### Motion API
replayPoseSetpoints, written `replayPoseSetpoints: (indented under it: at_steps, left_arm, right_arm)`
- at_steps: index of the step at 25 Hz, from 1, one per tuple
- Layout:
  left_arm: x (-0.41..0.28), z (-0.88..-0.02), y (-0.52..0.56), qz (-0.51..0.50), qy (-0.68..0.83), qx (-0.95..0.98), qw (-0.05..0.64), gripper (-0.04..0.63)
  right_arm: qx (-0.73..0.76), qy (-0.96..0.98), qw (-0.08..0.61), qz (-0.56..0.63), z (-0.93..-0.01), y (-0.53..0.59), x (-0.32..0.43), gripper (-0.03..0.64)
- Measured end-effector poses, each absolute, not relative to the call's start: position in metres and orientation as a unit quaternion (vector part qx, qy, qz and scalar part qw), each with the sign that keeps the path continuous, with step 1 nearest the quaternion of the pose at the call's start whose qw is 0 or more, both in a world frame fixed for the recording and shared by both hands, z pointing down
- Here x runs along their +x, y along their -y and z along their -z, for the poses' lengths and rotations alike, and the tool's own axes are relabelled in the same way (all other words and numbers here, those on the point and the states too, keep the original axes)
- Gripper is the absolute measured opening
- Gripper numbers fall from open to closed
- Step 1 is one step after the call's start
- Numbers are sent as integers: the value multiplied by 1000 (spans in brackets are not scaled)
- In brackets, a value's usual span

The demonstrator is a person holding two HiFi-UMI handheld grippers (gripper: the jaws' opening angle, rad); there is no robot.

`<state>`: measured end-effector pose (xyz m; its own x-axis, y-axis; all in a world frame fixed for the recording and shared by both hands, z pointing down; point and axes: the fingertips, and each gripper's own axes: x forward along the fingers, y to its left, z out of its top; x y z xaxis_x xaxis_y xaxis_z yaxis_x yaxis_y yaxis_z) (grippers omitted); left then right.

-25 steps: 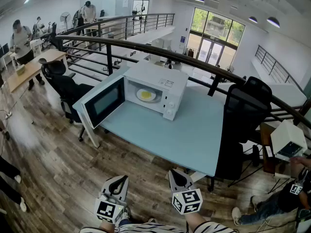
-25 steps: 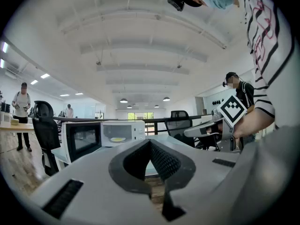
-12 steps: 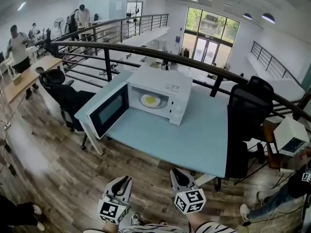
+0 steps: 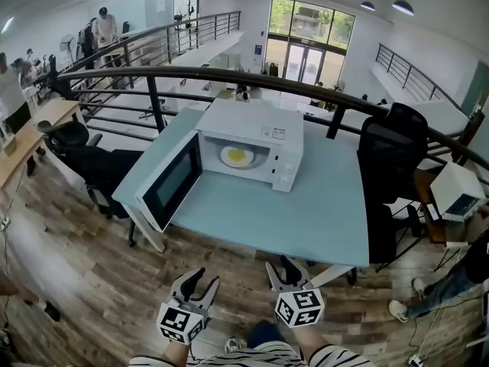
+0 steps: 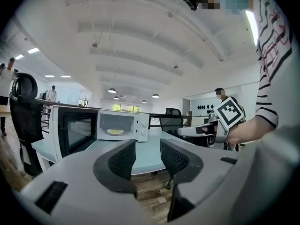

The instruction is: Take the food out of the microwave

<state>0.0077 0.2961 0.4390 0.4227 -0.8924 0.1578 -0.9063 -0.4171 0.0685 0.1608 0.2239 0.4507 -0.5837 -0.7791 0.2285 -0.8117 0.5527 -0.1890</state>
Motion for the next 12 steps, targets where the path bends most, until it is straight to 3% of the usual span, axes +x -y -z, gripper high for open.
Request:
replayPoseSetpoints:
  at_steps: [12]
  left_arm:
    - [-22,-459,-169,-44,541,836,87,144]
  right_arm:
    - [479,864,68,-137,-468,-101,142,170]
